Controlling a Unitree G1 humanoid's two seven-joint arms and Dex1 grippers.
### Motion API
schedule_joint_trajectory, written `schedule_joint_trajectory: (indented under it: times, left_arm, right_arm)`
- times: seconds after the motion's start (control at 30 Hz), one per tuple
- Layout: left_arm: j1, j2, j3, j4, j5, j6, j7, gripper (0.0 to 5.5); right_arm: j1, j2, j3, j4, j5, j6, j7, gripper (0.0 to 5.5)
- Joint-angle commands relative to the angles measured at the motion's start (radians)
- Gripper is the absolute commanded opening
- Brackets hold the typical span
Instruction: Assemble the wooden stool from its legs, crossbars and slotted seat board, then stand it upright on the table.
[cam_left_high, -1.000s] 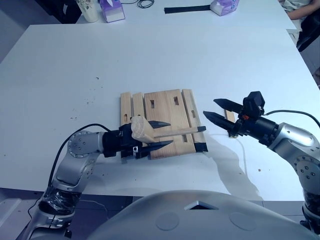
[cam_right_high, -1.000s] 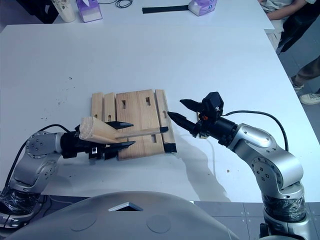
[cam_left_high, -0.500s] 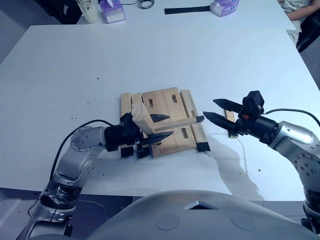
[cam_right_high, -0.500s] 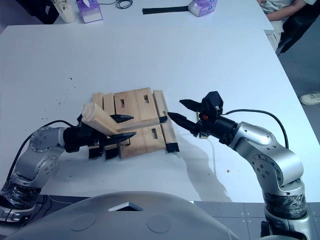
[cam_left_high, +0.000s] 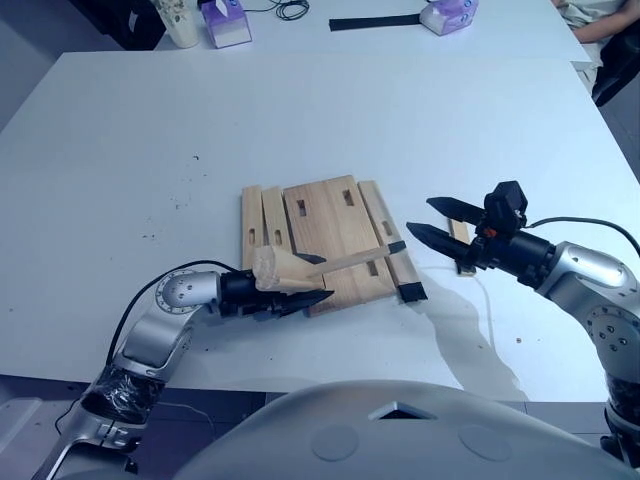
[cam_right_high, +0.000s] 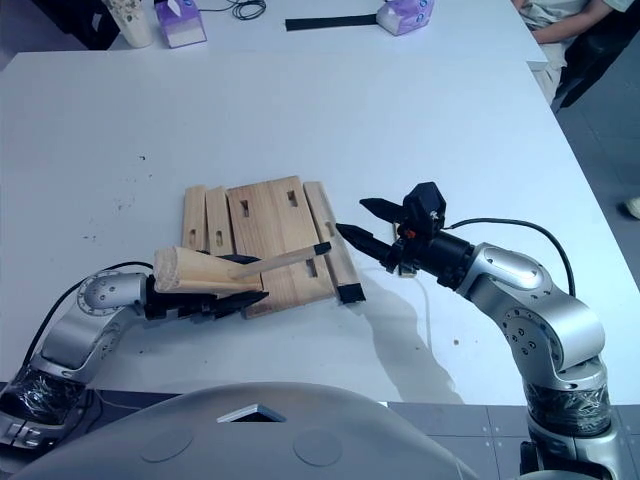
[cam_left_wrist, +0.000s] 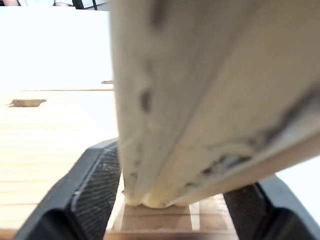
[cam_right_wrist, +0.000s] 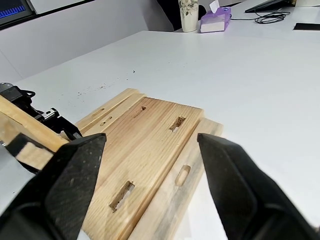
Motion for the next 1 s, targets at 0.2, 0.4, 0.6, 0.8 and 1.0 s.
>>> schedule_joint_trajectory:
  times: [0.2,0.4,0.6,0.8,1.0]
  left_arm:
    - [-0.017,0.024,0.027,-0.019,-0.018,0.048,-0.047,4.34]
    - [-0.015,0.052,0.085,-0.033,-0.072,0.126,-0.068,4.34]
    - [-0.032,0.033,0.111,-0.015,-0.065,0.154,-0.044,4.34]
    - [0.0,0.067,0.114,-0.003,-0.021,0.112,-0.076,4.34]
    - [-0.036,0.07,0.119,0.056,0.011,0.093,-0.094,4.34]
  right_arm:
    - [-0.003,0.008,0.001,-0.011,-0.008,-0.01,-0.012,3.36]
    - [0.012,0.011,-0.009,-0.013,-0.015,-0.021,-0.02,3.36]
    - [0.012,0.0,-0.008,0.0,-0.032,-0.036,-0.008,3.36]
    - [0.025,-0.016,-0.013,0.011,-0.058,-0.055,0.013,3.36]
    - [0.027,-0.013,0.005,0.015,-0.095,-0.074,0.017,3.36]
